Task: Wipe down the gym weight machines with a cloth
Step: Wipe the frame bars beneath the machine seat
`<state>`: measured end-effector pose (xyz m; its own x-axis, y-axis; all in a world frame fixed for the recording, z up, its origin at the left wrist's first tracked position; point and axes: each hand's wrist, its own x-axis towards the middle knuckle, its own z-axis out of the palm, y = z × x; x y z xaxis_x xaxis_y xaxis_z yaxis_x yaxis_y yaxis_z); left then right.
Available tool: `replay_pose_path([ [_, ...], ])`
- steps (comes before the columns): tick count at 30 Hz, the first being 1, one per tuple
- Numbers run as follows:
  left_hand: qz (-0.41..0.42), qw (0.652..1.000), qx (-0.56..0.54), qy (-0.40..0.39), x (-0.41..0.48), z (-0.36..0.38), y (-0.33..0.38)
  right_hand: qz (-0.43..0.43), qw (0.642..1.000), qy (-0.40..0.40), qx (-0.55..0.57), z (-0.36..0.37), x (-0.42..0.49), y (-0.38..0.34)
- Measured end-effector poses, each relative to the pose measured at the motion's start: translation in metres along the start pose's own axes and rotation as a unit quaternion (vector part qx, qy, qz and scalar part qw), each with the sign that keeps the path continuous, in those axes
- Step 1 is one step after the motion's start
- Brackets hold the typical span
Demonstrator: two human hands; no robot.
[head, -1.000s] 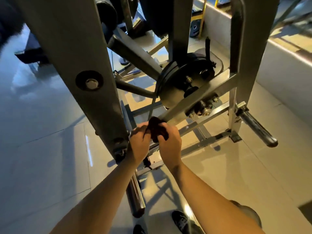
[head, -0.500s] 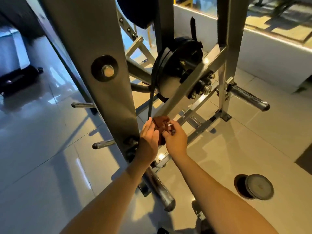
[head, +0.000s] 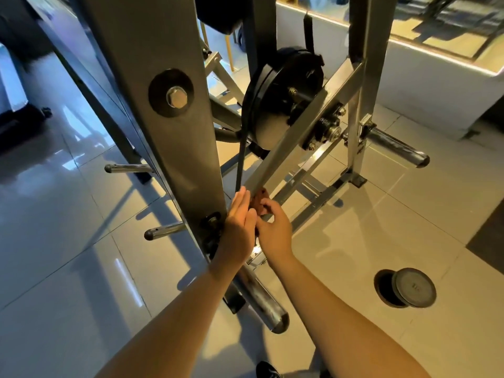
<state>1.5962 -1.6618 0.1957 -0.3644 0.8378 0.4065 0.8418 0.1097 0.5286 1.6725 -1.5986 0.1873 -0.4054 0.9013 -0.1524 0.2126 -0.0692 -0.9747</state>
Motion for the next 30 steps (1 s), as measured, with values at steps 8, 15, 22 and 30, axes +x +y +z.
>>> replay_pose_path([
  [8,-0.108,0.988,-0.108,-0.019,-0.004,0.002,-0.003,0.067,0.99,0.081,0.094,-0.021,0.047,-0.016],
  [15,-0.161,0.967,-0.194,-0.029,-0.004,-0.005,0.006,0.065,0.997,-0.015,0.049,0.007,0.0,-0.005],
  [22,-0.097,0.992,-0.076,-0.039,-0.008,0.009,-0.015,0.051,0.997,0.063,0.013,-0.014,0.039,-0.024],
  [30,-0.103,0.993,-0.052,-0.018,-0.004,0.013,-0.01,0.051,0.997,0.057,-0.032,-0.001,0.031,-0.015],
])
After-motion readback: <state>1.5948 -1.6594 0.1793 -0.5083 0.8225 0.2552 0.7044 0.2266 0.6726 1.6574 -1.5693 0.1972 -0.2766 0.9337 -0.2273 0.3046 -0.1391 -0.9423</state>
